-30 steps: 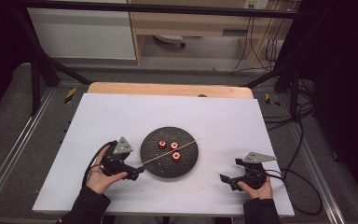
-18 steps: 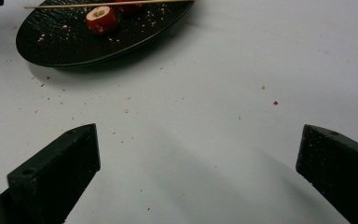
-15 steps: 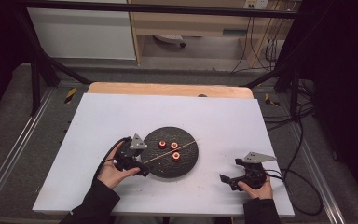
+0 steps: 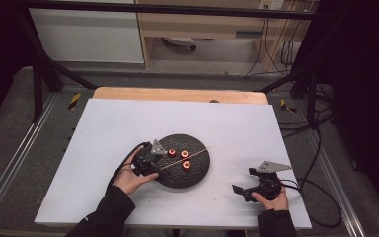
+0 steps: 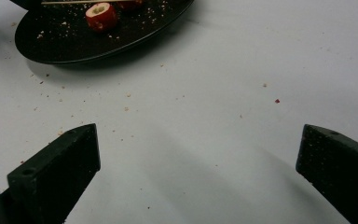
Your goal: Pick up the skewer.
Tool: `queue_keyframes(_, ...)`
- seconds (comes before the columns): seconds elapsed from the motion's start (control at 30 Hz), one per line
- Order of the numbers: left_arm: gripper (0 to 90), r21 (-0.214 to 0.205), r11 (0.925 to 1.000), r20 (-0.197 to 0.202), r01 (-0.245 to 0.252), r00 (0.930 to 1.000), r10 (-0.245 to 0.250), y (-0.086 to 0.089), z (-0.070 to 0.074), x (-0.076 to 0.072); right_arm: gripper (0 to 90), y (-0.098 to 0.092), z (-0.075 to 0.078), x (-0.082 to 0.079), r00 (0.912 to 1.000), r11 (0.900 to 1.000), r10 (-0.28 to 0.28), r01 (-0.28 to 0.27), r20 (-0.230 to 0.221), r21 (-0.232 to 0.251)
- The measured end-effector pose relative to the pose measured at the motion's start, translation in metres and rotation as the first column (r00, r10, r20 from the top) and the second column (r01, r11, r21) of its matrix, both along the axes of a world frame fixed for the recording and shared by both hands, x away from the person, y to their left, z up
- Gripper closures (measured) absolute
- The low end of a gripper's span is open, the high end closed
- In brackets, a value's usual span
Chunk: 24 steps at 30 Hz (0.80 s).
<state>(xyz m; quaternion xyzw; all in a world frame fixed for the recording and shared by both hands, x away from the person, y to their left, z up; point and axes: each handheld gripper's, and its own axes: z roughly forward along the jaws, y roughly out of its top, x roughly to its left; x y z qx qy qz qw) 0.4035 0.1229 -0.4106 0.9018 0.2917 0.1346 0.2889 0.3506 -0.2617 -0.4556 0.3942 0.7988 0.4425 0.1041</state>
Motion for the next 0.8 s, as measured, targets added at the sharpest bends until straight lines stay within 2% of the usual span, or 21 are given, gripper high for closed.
queue_keyframes(0.27, 43.6, 0.037, 0.9989, -0.036, 0.028, 0.999, -0.027, -0.008, -0.005, 0.006, 0.5, 0.0, 0.0, 0.0, 1.0, 1.0, 0.002, -0.002, 0.001, 0.0)
queue_keyframes(0.4, 54.4, 0.033, 0.9987, -0.06, 0.039, 0.9975, -0.037, -0.009, -0.006, 0.009, 0.5, -0.001, 0.0, 0.0, 1.0, 1.0, 0.004, -0.004, 0.003, 0.0)
queue_keyframes(0.5, 58.5, 0.046, 0.9978, -0.075, 0.048, 0.9962, -0.045, -0.01, -0.007, 0.01, 0.5, 0.0, 0.0, 0.0, 1.0, 1.0, 0.003, -0.003, 0.001, 0.0)
queue_keyframes(0.8, 73.3, 0.069, 0.9963, -0.085, 0.051, 0.9954, -0.045, -0.012, -0.009, 0.012, 0.5, 0.0, 0.0, 0.0, 1.0, 1.0, 0.003, -0.003, -0.002, 0.001)
